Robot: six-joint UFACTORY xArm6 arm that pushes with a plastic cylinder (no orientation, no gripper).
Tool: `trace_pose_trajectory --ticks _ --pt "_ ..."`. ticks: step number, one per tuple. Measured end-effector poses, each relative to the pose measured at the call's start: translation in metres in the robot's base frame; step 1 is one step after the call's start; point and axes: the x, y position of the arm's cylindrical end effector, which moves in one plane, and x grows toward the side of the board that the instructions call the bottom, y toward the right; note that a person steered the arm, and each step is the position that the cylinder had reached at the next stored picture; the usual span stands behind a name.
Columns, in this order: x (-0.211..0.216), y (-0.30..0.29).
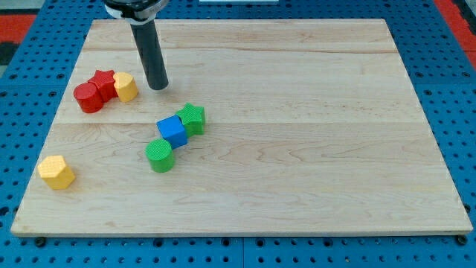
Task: Push the yellow heart to the top of the yellow hexagon
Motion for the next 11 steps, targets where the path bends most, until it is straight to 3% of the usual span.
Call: trace_pose_trajectory --ticks 1,2,8,10,11 --pt "-0.019 -0.015" --pt "-0.018 -0.066" --pt "0.073 -0.018" --pt "0.126 -0.098" --pt "0.120 -0.082"
